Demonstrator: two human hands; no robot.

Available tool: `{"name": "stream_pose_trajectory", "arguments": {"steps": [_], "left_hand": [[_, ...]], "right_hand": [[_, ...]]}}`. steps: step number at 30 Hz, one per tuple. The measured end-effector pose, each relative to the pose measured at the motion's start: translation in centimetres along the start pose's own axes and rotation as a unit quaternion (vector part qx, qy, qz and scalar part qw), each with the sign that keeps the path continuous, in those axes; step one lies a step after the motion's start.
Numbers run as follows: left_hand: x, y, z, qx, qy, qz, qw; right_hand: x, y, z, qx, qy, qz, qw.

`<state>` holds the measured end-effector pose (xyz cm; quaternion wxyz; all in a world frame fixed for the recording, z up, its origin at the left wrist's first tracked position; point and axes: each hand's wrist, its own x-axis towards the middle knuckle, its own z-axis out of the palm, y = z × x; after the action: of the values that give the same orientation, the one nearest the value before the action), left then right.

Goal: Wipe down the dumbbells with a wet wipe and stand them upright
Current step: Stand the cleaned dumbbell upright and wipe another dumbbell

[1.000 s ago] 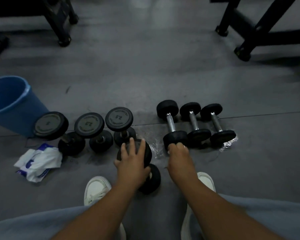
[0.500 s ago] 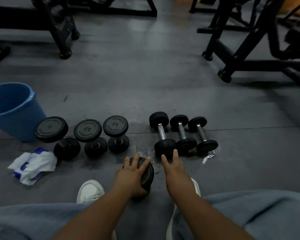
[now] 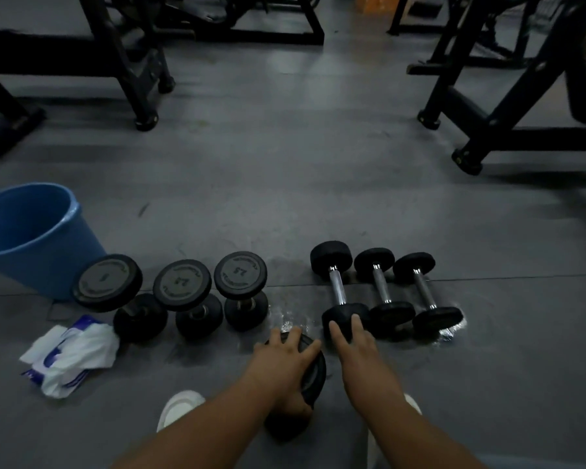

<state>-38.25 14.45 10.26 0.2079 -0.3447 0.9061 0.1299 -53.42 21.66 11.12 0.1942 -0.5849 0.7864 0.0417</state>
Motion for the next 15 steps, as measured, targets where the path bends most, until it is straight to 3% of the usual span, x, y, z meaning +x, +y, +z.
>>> {"name": "stream_pose_trajectory", "arguments": {"steps": [5,15], "left_hand": [[3.7,-2.4,-3.4,-0.007,0.016,-0.032,0.999],[12.4,-6.0,-9.8,0.036,0.067,-0.045,0.996]], "right_hand": [[6.7,2.1,-3.3,-0.005,0.077,-0.008,0.997],[15.6,5.5,-6.5,-0.02,0.086,-0.042,0.995]]}}
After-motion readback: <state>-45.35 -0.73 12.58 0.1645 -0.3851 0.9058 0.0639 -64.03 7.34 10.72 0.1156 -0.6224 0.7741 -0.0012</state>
